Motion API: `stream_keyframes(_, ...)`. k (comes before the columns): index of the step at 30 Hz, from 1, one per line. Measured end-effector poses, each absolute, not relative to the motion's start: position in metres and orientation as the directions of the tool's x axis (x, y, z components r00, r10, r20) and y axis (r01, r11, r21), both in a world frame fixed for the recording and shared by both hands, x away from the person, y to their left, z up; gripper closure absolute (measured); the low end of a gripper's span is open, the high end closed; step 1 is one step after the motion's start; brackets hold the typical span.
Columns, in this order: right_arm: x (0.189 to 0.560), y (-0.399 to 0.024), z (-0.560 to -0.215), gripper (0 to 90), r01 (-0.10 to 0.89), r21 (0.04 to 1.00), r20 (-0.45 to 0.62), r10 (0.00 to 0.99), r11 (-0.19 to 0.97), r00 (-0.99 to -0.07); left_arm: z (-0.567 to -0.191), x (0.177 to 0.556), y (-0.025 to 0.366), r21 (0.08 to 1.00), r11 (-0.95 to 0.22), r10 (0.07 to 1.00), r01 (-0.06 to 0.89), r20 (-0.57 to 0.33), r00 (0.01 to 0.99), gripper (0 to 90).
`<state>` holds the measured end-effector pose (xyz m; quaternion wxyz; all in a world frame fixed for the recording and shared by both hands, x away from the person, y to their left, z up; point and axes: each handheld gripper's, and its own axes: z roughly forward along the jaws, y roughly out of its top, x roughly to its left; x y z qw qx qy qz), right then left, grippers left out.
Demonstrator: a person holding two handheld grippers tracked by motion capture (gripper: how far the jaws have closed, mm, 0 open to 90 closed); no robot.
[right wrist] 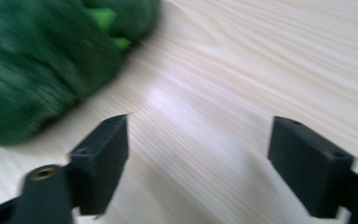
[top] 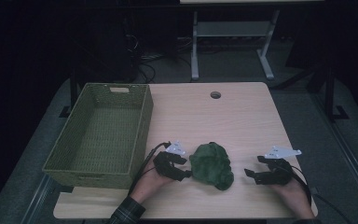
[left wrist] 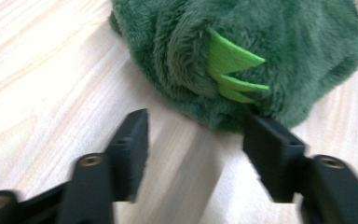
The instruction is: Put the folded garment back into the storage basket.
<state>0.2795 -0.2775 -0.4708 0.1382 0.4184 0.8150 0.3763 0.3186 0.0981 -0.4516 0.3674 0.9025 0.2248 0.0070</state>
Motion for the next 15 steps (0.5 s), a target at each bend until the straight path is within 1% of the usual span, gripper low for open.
stream_keyframes(1,0.279,-0.281,-0.473,14.0,0.575,0.732,0.082,0.791,0.365,-0.607,-0.450,0.318,0.099,0.667,-0.634,0.410,0.391,-0.140,0.902,34.4)
stream_keyframes(2,0.278,-0.284,-0.475,13.3,0.578,0.731,0.078,0.796,0.364,-0.600,-0.448,0.318,0.100,0.667,-0.640,0.407,0.381,-0.127,0.905,31.1)
stream_keyframes(3,0.277,-0.286,-0.477,12.3,0.577,0.731,0.068,0.803,0.363,-0.592,-0.447,0.317,0.099,0.668,-0.632,0.415,0.392,-0.136,0.900,27.8)
stream_keyframes(5,0.275,-0.289,-0.482,7.8,0.582,0.723,0.051,0.812,0.372,-0.582,-0.443,0.317,0.099,0.667,-0.638,0.411,0.384,-0.125,0.903,24.3)
stream_keyframes(7,0.275,-0.292,-0.483,5.7,0.578,0.724,0.033,0.817,0.377,-0.575,-0.439,0.317,0.099,0.667,-0.651,0.398,0.362,-0.105,0.911,20.9)
stream_keyframes(9,0.275,-0.295,-0.482,5.0,0.578,0.727,0.030,0.823,0.371,-0.567,-0.435,0.317,0.097,0.665,-0.655,0.393,0.358,-0.104,0.914,18.0)
stream_keyframes(12,0.278,-0.296,-0.483,3.7,0.596,0.708,0.026,0.830,0.378,-0.558,-0.428,0.317,0.095,0.676,-0.654,0.385,0.340,-0.090,0.919,16.6)
stream_keyframes(15,0.278,-0.296,-0.483,3.2,0.595,0.707,0.026,0.827,0.382,-0.561,-0.419,0.318,0.091,0.678,-0.662,0.366,0.318,-0.077,0.927,15.4)
